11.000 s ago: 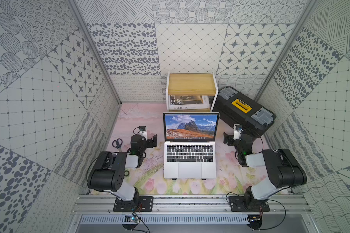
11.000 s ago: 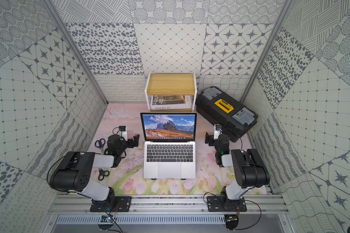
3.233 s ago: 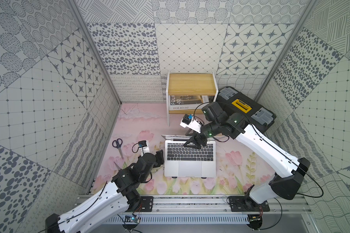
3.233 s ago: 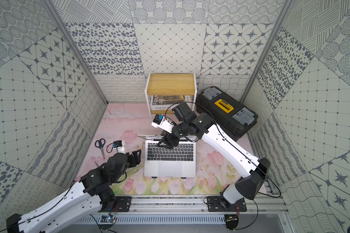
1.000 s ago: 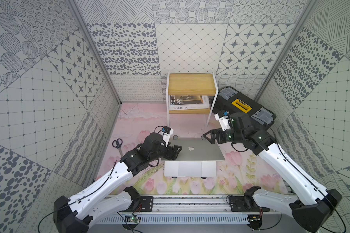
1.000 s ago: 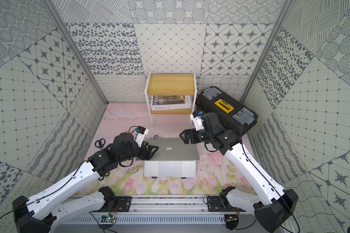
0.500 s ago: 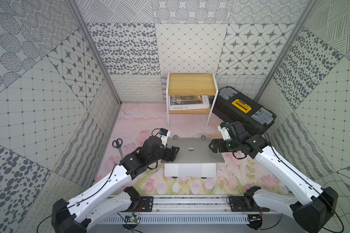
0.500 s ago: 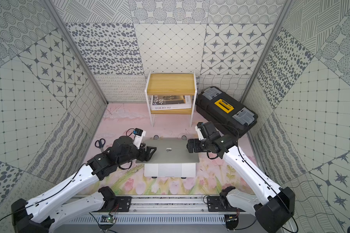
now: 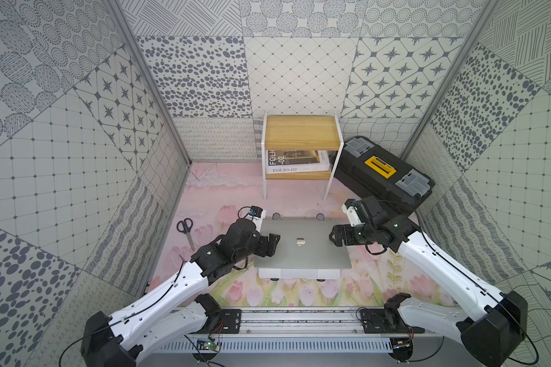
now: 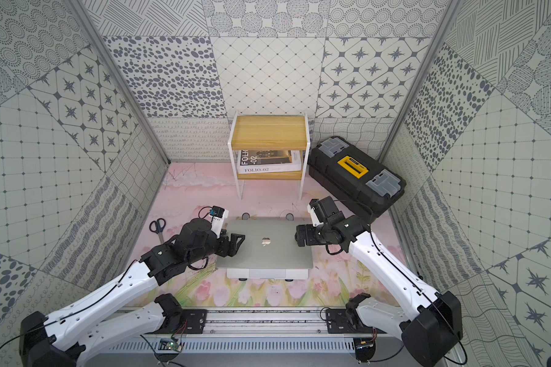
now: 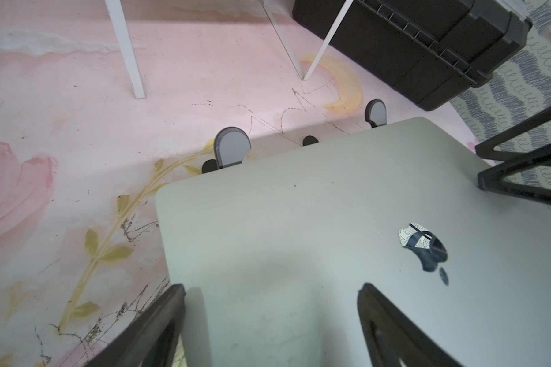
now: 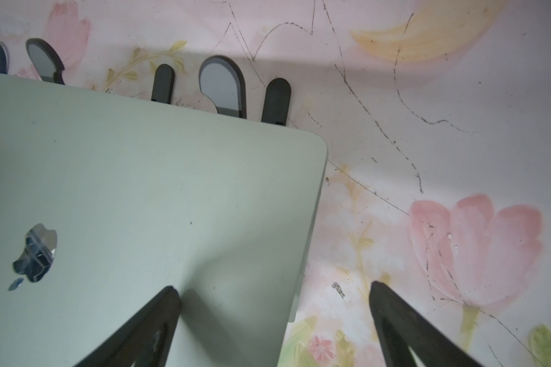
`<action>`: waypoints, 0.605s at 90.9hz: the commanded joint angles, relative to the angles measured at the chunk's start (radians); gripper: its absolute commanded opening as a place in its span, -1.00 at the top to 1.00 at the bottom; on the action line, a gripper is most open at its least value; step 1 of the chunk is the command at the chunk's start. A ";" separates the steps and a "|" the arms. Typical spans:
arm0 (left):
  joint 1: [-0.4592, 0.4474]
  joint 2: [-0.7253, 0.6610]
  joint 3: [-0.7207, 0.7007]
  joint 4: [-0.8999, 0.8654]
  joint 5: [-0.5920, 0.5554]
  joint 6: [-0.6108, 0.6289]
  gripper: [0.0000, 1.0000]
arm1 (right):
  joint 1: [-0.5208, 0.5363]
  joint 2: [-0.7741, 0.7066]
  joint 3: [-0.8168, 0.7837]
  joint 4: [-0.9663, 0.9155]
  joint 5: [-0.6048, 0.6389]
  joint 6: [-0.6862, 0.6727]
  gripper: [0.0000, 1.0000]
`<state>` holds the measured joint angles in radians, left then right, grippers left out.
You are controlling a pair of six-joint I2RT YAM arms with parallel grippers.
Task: Close the laptop lid and set it aside
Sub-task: Close the lid of the laptop.
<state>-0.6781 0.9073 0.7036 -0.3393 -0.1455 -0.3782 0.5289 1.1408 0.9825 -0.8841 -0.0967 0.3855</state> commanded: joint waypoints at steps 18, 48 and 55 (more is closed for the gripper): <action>0.020 0.004 0.048 -0.102 0.000 -0.027 -0.82 | 0.004 -0.001 0.038 -0.001 -0.043 0.002 -0.94; 0.069 0.027 0.140 -0.317 0.193 -0.047 -0.82 | 0.005 -0.026 0.013 -0.019 -0.158 0.038 -0.94; 0.077 0.017 0.124 -0.344 0.218 -0.063 -0.82 | 0.004 -0.036 -0.010 -0.021 -0.157 0.049 -0.94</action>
<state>-0.6205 0.9295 0.8196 -0.5240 -0.0570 -0.4015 0.5285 1.1362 1.0012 -0.8944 -0.2241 0.4053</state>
